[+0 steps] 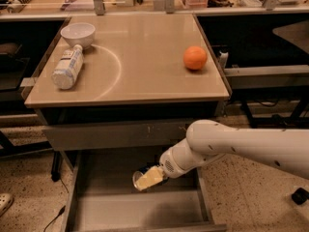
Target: Place pepsi can into middle drawer
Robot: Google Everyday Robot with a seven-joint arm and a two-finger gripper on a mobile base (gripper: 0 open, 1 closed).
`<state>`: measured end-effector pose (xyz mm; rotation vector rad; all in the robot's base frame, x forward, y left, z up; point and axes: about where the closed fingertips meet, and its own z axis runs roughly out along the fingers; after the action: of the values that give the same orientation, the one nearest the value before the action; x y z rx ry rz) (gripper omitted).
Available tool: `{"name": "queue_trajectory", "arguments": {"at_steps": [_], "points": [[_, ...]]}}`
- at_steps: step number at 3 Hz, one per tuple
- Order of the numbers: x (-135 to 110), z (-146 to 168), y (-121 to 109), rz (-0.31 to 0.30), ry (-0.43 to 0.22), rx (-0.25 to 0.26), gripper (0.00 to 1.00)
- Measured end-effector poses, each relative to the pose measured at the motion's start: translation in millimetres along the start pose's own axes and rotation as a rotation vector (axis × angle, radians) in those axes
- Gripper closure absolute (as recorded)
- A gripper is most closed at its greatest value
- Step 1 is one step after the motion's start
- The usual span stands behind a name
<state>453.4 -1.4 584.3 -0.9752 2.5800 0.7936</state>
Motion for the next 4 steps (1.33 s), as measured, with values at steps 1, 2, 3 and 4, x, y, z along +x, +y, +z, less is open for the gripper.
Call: {"name": "queue_trajectory", "arguments": {"at_steps": [1, 2, 3, 4], "points": [[-15, 9, -14, 0.004, -0.035, 0.019, 1.0], [-17, 27, -27, 0.034, -0.07, 0.026, 1.0], [-17, 29, -28, 0.036, -0.071, 0.027, 1.0], [-8, 55, -24, 0.063, -0.064, 0.001, 1.0]]}}
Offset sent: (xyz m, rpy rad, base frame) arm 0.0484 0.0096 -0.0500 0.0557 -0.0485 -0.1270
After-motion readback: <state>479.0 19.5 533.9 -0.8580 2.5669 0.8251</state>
